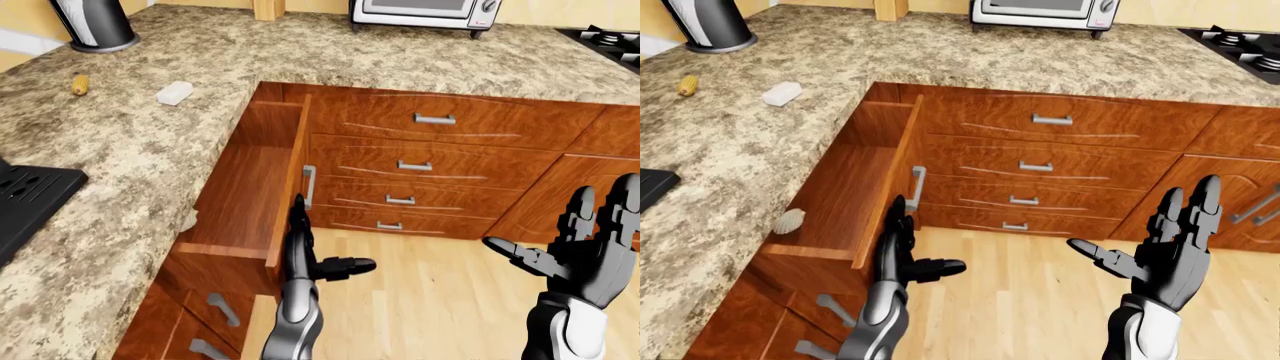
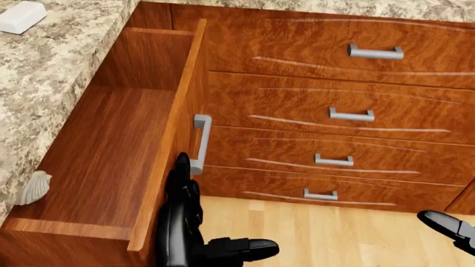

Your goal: Close the right drawer.

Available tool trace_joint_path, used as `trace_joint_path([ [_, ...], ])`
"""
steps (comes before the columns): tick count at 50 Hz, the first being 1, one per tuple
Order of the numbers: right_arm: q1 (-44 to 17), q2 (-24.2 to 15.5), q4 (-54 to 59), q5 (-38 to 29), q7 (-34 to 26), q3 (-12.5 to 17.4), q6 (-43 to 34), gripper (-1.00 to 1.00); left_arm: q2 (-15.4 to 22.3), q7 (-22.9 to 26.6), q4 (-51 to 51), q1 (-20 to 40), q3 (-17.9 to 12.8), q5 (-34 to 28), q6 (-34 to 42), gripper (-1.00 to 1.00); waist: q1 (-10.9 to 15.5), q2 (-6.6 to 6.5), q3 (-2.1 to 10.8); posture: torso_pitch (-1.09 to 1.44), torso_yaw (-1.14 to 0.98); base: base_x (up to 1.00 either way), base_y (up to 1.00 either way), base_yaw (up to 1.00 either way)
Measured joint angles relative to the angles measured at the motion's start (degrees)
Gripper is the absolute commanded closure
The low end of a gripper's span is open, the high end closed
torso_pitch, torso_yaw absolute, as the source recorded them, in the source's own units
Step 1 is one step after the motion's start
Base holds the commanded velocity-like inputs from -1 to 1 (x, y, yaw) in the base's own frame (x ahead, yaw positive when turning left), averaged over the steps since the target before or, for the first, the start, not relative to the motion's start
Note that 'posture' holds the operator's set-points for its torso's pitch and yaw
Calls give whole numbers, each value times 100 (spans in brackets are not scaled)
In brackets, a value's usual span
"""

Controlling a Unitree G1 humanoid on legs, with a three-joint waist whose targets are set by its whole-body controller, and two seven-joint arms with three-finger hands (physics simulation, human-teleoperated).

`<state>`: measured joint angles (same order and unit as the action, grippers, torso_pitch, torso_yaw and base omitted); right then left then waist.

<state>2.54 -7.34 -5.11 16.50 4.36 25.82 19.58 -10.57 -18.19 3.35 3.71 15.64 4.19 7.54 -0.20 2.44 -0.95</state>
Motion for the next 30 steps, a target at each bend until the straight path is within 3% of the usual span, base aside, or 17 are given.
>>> trace_joint_path([
  [30, -6, -9, 42, -19, 12, 2, 35, -100, -17, -516, 405, 275, -318, 118, -394, -100, -77, -26, 42, 0, 0, 0, 0, 0],
])
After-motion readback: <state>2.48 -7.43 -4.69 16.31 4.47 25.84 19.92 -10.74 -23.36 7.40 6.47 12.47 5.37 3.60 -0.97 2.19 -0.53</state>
